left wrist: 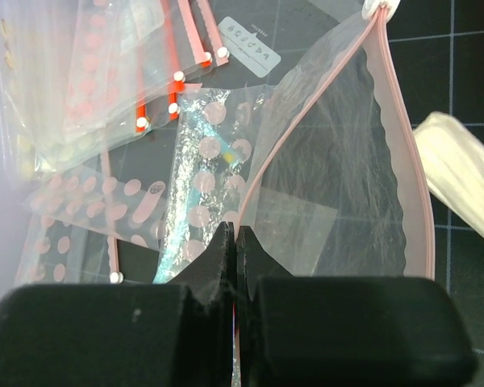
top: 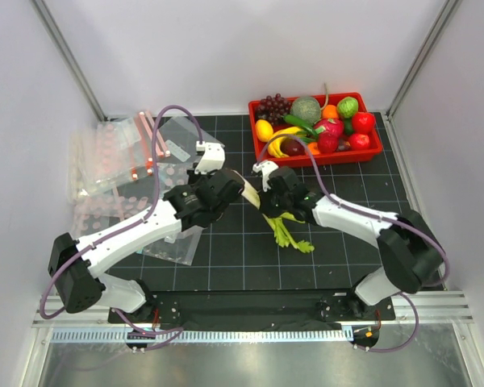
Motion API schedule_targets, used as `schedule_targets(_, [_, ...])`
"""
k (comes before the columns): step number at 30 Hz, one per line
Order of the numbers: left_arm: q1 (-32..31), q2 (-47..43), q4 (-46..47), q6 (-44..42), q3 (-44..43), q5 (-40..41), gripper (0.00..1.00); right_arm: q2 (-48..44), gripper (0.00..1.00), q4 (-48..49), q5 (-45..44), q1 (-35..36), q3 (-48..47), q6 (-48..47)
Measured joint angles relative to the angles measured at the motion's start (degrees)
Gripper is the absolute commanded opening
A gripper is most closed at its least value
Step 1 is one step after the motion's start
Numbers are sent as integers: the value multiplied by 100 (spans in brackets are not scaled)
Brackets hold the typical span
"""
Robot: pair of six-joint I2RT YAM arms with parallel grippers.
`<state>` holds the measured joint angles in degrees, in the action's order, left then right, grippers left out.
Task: Place the food in the zip-top bag and seal the zipper
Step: Pick up the fake vegetable at the center of the board, then place the fake vegetable in the zipper food storage bag.
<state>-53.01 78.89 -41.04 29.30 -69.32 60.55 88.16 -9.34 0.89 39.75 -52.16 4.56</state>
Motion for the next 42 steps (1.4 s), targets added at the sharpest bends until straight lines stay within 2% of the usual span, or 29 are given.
schedule_targets(5, [0,116,133,-31,4,-72,0,-647,1,-155,232,0,-31,271])
schedule_targets(14, [168,935,175,-92,2,-293,0,-1316,1,-402,68,0,157,601])
schedule_targets(22, [173,929,197,-103,-20,-393,0,-2249,1,-317,238,0,391,610])
schedule_targets(28, [173,455,551,-199,146,-634,0,-2118,1,-205,994,0,396,616])
schedule_targets(33, [173,13,874,-321,365,-654,0,-1569,1,-286,1698,0,282,651])
schedule_targets(42, [-9,-50,1300,-713,549,-549,0,-931,1,-560,2413,4,-17,890])
